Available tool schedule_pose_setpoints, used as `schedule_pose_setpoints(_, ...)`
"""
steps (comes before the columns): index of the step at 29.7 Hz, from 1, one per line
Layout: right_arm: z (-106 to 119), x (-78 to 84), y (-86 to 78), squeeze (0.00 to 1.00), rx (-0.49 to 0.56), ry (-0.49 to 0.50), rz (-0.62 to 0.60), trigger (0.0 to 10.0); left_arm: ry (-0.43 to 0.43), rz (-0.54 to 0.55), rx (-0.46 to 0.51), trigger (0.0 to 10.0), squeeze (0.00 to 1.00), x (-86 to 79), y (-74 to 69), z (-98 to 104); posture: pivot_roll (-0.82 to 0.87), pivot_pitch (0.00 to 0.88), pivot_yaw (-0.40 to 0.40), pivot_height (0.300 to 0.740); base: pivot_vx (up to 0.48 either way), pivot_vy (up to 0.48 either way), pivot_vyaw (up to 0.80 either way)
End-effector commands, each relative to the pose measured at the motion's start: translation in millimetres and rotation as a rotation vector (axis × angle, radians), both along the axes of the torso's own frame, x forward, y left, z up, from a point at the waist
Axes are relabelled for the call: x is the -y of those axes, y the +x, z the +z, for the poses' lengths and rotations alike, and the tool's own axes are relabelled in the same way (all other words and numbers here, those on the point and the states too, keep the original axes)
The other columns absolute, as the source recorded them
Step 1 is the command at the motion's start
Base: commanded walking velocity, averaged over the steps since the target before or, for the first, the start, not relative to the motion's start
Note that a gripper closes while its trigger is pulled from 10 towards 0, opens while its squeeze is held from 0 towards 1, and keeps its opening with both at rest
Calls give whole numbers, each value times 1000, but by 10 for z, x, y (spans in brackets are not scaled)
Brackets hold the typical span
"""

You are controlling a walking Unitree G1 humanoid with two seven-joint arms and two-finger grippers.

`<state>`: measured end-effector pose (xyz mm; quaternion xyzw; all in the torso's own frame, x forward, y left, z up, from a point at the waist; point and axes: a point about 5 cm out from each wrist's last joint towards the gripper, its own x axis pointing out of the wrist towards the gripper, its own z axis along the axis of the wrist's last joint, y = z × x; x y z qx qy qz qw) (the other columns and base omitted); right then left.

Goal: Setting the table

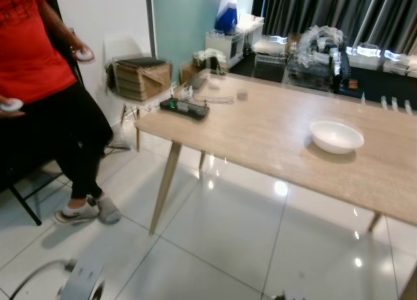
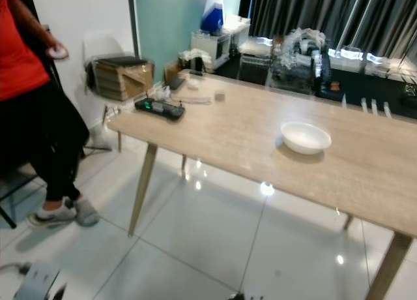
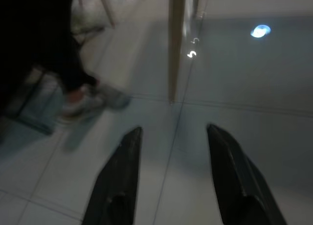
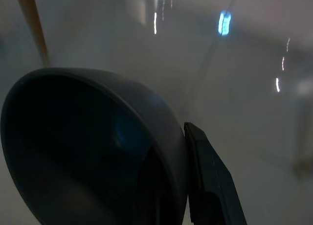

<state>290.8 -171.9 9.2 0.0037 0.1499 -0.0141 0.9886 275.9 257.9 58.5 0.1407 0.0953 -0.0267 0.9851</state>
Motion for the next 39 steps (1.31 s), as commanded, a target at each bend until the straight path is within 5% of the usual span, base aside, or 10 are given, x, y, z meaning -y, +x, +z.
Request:
schedule_pose_setpoints(1,29,-47,-14,0,45,53,-5,10000,-68,-10,22,10000,0,74,26,123,108,100,64,740,0,0,0)
schedule_pose_setpoints(3,330,-138,140,0,202,98,6,10000,-181,10,136,10000,0,197,150,501,105,102,60,740,0,0,0)
schedule_pose_setpoints(6,945,-263,338,0,449,157,18,10000,-233,-35,345,10000,0,451,303,1127,104,104,55,740,0,0,0)
schedule_pose_setpoints(7,945,-263,338,0,449,157,18,10000,-233,-35,345,10000,0,451,303,1127,104,104,55,740,0,0,0)
schedule_pose_setpoints(10,1595,-420,410,0,670,188,63,10000,-240,-81,504,10000,0,671,366,1570,97,103,52,740,0,0,0)
schedule_pose_setpoints(13,1790,-492,402,0,732,207,87,10000,-241,-83,538,10000,0,733,363,1678,96,103,50,740,0,0,0)
schedule_pose_setpoints(21,1730,-582,344,0,702,232,120,10000,-224,-44,524,10000,0,769,375,1730,96,105,43,740,320,0,0)
schedule_pose_setpoints(39,1731,-485,293,0,613,238,67,10000,-241,-35,474,10000,0,830,333,1767,89,110,48,740,467,0,-753)
